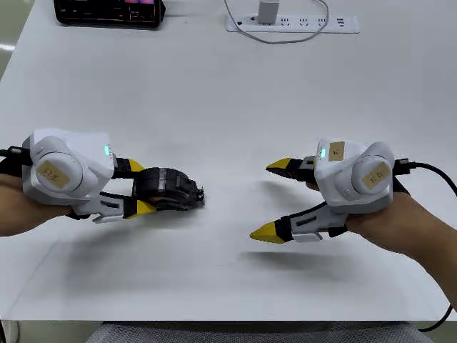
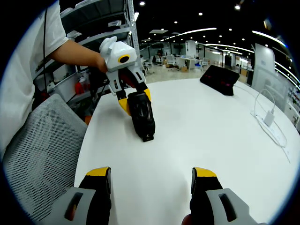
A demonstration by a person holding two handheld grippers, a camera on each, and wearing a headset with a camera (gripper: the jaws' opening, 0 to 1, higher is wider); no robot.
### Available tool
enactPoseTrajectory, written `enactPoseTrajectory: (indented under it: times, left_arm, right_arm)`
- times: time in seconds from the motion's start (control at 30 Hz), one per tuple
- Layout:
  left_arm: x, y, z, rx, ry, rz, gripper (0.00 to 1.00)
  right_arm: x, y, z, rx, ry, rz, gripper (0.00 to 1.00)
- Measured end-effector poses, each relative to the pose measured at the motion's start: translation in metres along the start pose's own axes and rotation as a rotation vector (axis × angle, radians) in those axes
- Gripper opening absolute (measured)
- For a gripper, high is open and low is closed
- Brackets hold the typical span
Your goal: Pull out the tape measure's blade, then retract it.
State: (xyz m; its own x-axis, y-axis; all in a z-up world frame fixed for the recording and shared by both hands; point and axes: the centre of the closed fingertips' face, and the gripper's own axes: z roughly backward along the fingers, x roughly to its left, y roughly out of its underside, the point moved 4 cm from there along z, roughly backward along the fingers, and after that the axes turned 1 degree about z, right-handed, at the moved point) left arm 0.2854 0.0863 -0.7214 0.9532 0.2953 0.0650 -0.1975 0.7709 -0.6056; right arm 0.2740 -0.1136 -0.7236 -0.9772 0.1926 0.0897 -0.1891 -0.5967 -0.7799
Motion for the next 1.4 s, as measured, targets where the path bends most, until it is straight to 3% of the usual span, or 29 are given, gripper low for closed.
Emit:
enactPoseTrajectory:
  times: [0.43, 1.0, 1.4]
  left_arm:
    - [0.001, 0.0, -0.001, 0.02, 0.031, -0.001, 0.26]
    - [0.001, 0.0, -0.001, 0.034, 0.042, -0.009, 0.26]
    - [0.001, 0.001, -0.002, 0.042, 0.044, -0.014, 0.26]
  right_arm:
    - [-0.004, -0.006, -0.012, -0.018, -0.012, 0.025, 0.57]
    - [-0.007, -0.015, -0.045, -0.032, -0.059, 0.048, 0.46]
    - [-0.005, -0.024, -0.066, -0.027, -0.088, 0.106, 0.39]
